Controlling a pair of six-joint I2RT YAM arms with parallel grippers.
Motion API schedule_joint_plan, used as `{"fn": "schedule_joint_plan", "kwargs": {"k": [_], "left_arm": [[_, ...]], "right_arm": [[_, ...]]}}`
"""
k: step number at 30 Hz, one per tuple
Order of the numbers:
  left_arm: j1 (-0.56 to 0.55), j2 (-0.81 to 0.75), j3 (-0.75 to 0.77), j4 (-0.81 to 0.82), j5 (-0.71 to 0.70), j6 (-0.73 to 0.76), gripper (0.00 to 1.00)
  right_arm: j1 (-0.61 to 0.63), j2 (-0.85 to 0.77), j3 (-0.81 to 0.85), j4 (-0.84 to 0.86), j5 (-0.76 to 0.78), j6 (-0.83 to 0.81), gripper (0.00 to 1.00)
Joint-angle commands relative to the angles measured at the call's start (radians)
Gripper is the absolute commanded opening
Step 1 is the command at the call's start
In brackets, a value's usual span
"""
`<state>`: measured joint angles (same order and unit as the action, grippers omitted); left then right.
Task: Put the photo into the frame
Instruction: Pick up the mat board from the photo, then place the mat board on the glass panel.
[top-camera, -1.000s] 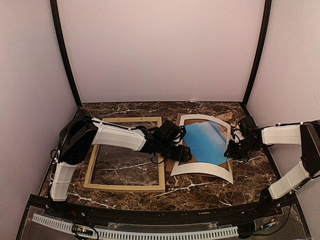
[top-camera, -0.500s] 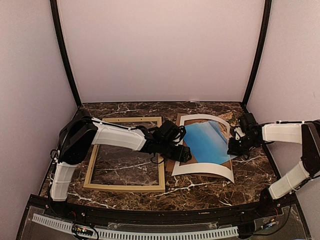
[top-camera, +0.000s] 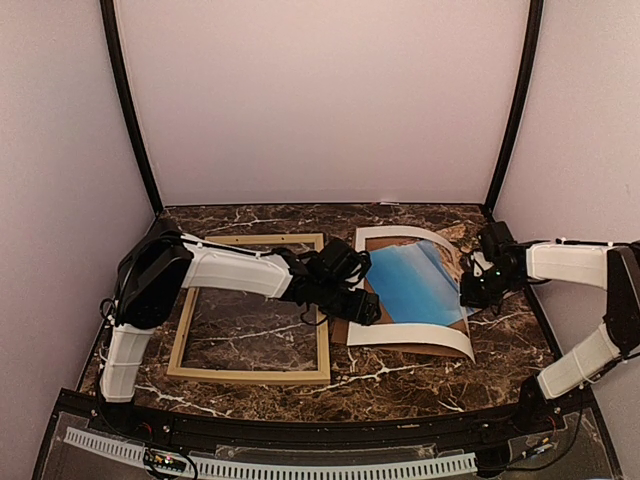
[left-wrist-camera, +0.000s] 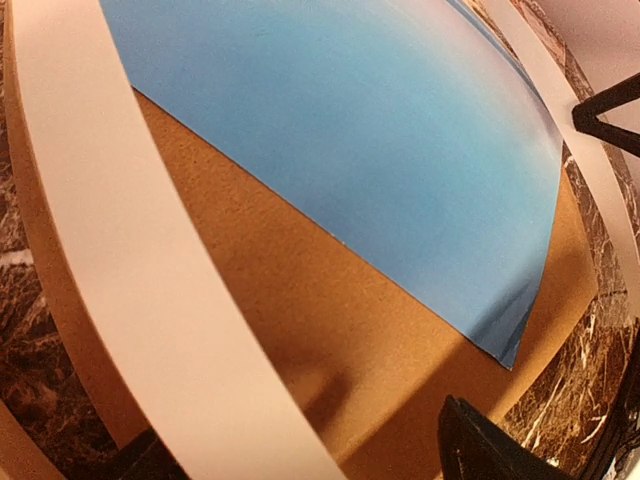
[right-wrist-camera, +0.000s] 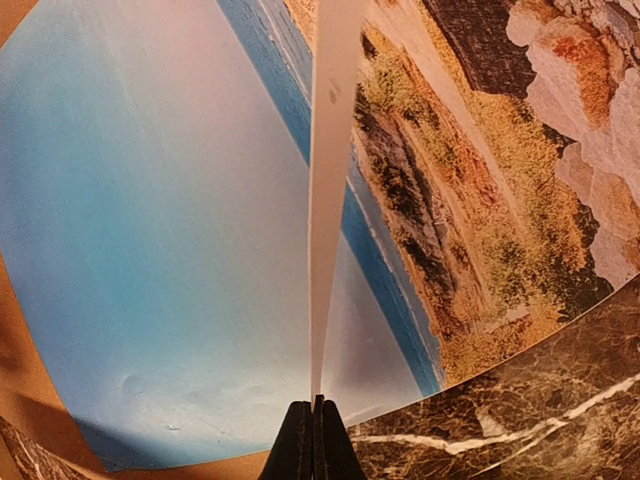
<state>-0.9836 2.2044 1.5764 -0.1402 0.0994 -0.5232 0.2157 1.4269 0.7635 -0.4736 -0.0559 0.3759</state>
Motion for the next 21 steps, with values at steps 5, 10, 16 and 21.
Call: {"fn": "schedule_joint_plan", "kwargs": {"k": [5,10,16,21], "left_arm": [[0.02,-0.13,0.054,-0.084,-0.041,0.054,0.88],[0.041,-0.195,0.007,-0.046,0.002,0.043,0.88],[0.082,-0.267,-0.063,0.053,0.123,0.005,0.88],[0.112,-0.279,-0.077,0.108,0.223,-0.018,0.89]], "right_arm": [[0.006,-0.061,0.069,-0.055,0.037,-0.012,0.0],[0.009,-0.069,0.095,-0.07,0.036,-0.015,0.0],[0.033,-0.061,0.115,-0.064,0.04,-0.004,0.0],[0.067,-0.055,0.137,-0.058,0.051,0.011,0.0]]}}
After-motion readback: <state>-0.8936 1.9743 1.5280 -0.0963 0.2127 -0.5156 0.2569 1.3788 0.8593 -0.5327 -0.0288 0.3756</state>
